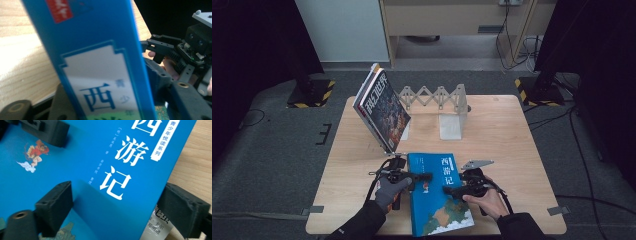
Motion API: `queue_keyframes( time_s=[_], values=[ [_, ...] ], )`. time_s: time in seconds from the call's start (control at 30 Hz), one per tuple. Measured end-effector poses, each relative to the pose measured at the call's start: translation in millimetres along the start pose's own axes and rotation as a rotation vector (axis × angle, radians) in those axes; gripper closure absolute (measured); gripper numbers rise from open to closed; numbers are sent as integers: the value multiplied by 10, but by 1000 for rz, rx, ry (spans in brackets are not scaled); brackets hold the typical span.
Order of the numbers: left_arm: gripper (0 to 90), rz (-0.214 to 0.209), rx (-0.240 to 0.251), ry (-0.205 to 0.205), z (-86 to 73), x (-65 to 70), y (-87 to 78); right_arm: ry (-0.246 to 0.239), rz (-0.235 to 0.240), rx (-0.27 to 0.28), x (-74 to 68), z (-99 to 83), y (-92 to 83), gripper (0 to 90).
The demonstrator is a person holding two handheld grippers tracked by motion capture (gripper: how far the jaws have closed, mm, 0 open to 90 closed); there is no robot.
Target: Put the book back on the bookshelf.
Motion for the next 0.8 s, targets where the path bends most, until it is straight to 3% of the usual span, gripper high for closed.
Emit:
queue_keyframes(
  time_s=[0.03,0.2,0.47,0.63,0.8],
  values=[
    [530,-4,-1,-13,-2,-4,-11,-2,-2,5,8,2,-1,155],
    [551,-4,4,0,7,20,-25,-2,-1,11,4,4,-10,149],
    [569,9,14,53,62,141,-74,17,15,30,-1,41,-43,152],
    [584,-10,42,74,150,224,-157,18,27,68,-16,119,-60,167],
    [601,-28,76,96,239,306,-230,33,49,142,-23,250,-134,191]
  ],
)
Point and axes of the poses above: each handheld gripper's, and its own axes: y roughly forward along the jaws, z roughly out of its top, x roughly to its right, the point moved 9 cm from there along y, roughly forward along the jaws
